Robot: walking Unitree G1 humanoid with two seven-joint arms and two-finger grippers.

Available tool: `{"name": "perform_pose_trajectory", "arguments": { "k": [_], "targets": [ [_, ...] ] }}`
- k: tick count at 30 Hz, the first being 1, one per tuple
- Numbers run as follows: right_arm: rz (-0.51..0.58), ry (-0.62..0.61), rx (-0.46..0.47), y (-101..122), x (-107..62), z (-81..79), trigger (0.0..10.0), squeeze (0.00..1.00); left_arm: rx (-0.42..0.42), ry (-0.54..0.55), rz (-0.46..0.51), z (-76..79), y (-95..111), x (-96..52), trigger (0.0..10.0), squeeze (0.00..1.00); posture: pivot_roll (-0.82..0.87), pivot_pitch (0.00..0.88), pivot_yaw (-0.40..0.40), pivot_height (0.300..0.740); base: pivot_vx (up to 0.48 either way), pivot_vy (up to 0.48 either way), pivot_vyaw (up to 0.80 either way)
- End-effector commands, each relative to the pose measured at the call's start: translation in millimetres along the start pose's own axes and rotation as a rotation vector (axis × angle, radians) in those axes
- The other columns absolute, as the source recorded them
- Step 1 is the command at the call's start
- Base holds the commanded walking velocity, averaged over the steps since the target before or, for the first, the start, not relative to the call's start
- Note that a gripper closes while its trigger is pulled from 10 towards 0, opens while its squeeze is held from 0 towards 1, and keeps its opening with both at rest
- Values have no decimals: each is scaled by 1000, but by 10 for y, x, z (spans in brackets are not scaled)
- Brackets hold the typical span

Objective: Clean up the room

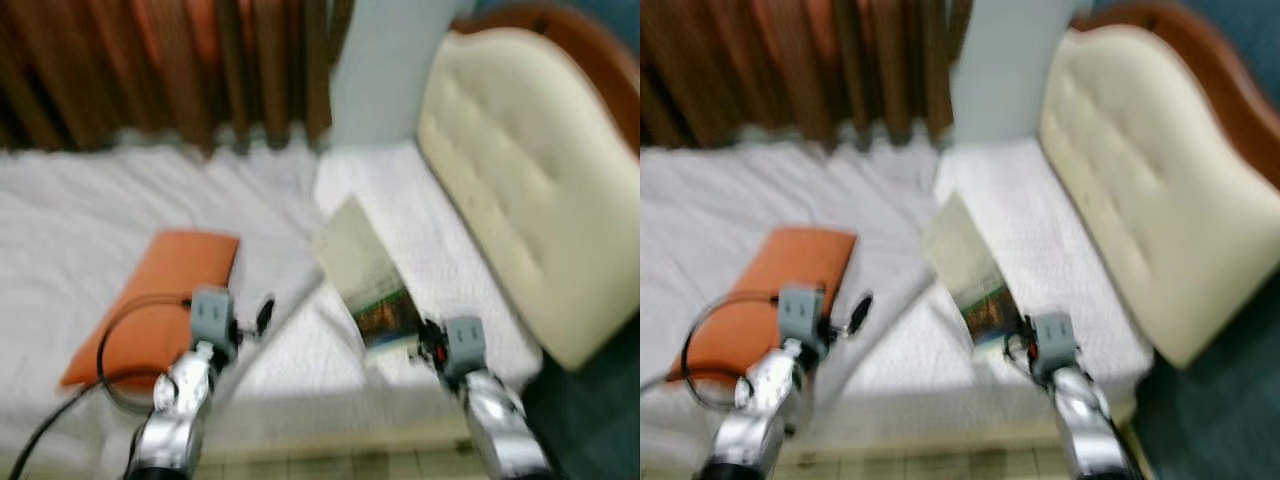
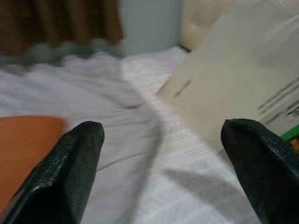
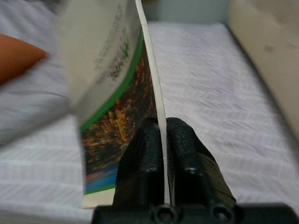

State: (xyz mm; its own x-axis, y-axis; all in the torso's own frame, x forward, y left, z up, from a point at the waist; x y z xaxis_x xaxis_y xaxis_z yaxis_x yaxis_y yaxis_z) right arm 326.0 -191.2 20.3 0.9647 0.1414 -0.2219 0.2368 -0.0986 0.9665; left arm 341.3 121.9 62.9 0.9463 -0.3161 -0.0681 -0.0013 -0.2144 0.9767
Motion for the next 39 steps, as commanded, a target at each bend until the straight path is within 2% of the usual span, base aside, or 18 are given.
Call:
{"name": "perform_pose_trajectory", "arguments": {
  "k": [1, 7, 15, 28, 30, 31, 33, 34, 35, 36, 38, 39],
  "targets": [
    [63, -3, 13, 155, 49, -17, 0, 0, 22, -16, -8, -14, -12, -16, 10000, 0, -24, 0, -9, 740, 480, 0, 0],
    [47, -18, 23, 108, 38, 10, 0, 0, 35, -36, -24, 28, -32, 1, 10000, 0, -24, 0, -5, 740, 480, 0, 0],
    [26, -34, 29, 65, 49, 31, 0, 0, 51, -42, -50, 50, -69, 11, 10000, 0, -27, 0, 1, 740, 0, 0, 0],
    [6, -2, 42, 77, 108, 1, 0, 0, 44, -44, -56, 112, -89, -7, 10000, 0, -20, 0, -8, 740, 296, -367, 0],
    [-8, 19, 208, 70, 168, -82, 0, 0, 15, -36, -69, 92, -118, -24, 10000, 0, -12, 0, -8, 740, 439, 0, 0],
    [-33, 46, 324, 54, 225, -172, 0, 0, 14, -34, -71, 79, -123, -35, 10000, 0, -5, 5, -5, 740, 0, 0, 0],
    [-90, 85, 487, 18, 325, -346, 0, 0, 25, -36, -74, 47, -126, -64, 10000, 0, 11, 24, 1, 740, 0, 0, 0],
    [-90, 85, 487, 18, 325, -346, 0, 0, 25, -36, -74, 47, -126, -64, 10000, 0, 11, 24, 1, 740, 0, 0, 0],
    [-133, 95, 600, -9, 396, -454, 0, 0, 33, -48, -77, 11, -117, -99, 10000, 0, 35, 54, 14, 740, 0, 0, 0],
    [-152, 92, 667, -26, 425, -488, 0, 0, 39, -67, -78, -1, -103, -126, 10000, 0, 54, 76, 24, 740, 0, 0, 0],
    [-178, 101, 767, -54, 447, -566, 0, 0, 27, -124, -72, 7, -56, -216, 10000, 0, 104, 136, 47, 740, 0, 0, 0],
    [-188, 110, 801, -65, 452, -601, 0, 0, 16, -156, -68, 25, -33, -260, 10000, 0, 104, 136, 47, 740, 0, 0, 0]
  ]
}}
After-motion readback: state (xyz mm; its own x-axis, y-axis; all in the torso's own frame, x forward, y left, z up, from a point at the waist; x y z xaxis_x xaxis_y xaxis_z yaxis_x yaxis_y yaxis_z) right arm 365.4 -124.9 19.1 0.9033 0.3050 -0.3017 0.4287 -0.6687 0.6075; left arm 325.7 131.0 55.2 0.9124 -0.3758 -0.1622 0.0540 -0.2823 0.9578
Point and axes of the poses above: a point about 5 cm out from each wrist's last joint towards the gripper, its own x axis pointing out of the wrist towards the gripper, its own y axis along the axis of the wrist's last joint, z = x × y, the point moved 5 cm from there along x, pointing out of the wrist towards the gripper, and after that the axes turned 13 degrees about x, right-handed, at the moved point
